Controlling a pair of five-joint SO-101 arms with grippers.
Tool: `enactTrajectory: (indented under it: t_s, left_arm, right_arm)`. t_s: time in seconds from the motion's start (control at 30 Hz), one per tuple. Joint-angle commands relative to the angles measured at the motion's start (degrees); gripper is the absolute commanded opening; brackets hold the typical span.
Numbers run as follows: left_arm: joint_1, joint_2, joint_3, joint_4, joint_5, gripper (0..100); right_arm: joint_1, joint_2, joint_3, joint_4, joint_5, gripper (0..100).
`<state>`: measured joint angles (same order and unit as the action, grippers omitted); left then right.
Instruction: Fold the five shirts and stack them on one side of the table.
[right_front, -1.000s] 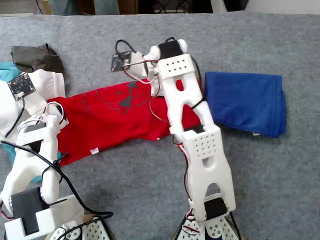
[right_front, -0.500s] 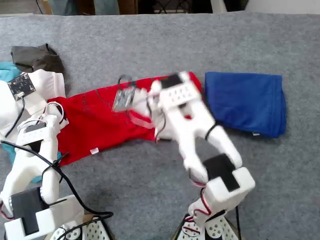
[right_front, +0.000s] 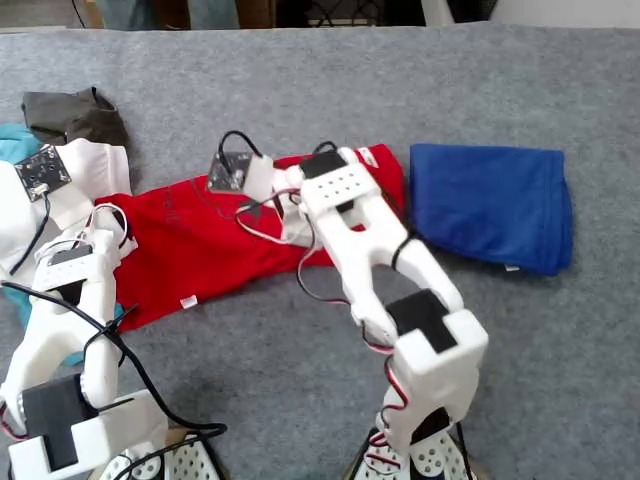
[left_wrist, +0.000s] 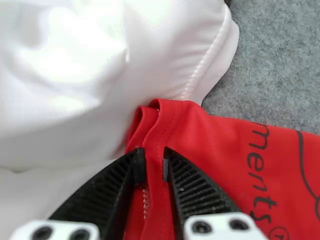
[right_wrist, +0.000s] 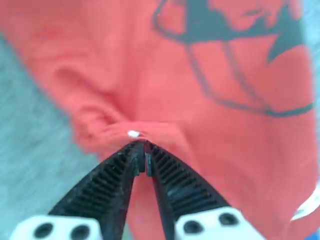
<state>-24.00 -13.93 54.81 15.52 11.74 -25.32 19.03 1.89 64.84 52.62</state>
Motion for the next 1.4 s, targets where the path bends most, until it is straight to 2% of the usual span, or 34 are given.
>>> enactTrajectory:
  t_s: [0.0,0.23,0.43,0.57,0.7,0.77,0.87,1.0,1.2,1.37]
  left_arm:
    - [0.5,-0.4,-2.5,0.2,-0.4,9]
    - [0.4,-0.5,-2.3,0.2,-0.4,9]
    - [0.4,-0.5,-2.2,0.2,-0.4,9]
    - [0.4,-0.6,-2.2,0.2,-0.4,9]
    - [0.5,-0.6,-2.2,0.2,-0.4,9]
    - [0.5,-0.6,-2.2,0.2,-0.4,9]
    - [0.5,-0.6,-2.2,0.2,-0.4,9]
    - [0.4,-0.6,-2.2,0.2,-0.4,9]
    - [0.5,-0.7,-2.5,1.2,-0.6,9]
    - [0.7,-0.3,-4.3,3.6,-1.8,9]
  right_arm:
    - [0.2,4.5,-8.1,-1.9,-0.2,1.5]
    - [0.7,18.6,-16.4,-1.2,-0.4,1.5]
    - [3.0,18.2,-27.2,6.9,-0.5,1.5]
    - [5.2,15.1,-37.7,16.4,-0.5,1.5]
    - [3.6,13.4,-45.0,33.1,-0.1,1.5]
    - [3.9,12.7,-46.3,36.5,-0.6,1.5]
    - [6.1,8.4,-42.7,36.4,-2.8,1.5]
    - [5.2,1.5,-27.9,35.7,-4.0,1.5]
    - [0.4,-2.0,-9.7,21.5,-10.6,1.5]
    - [-0.4,1.5,-8.0,12.4,-14.1,1.5]
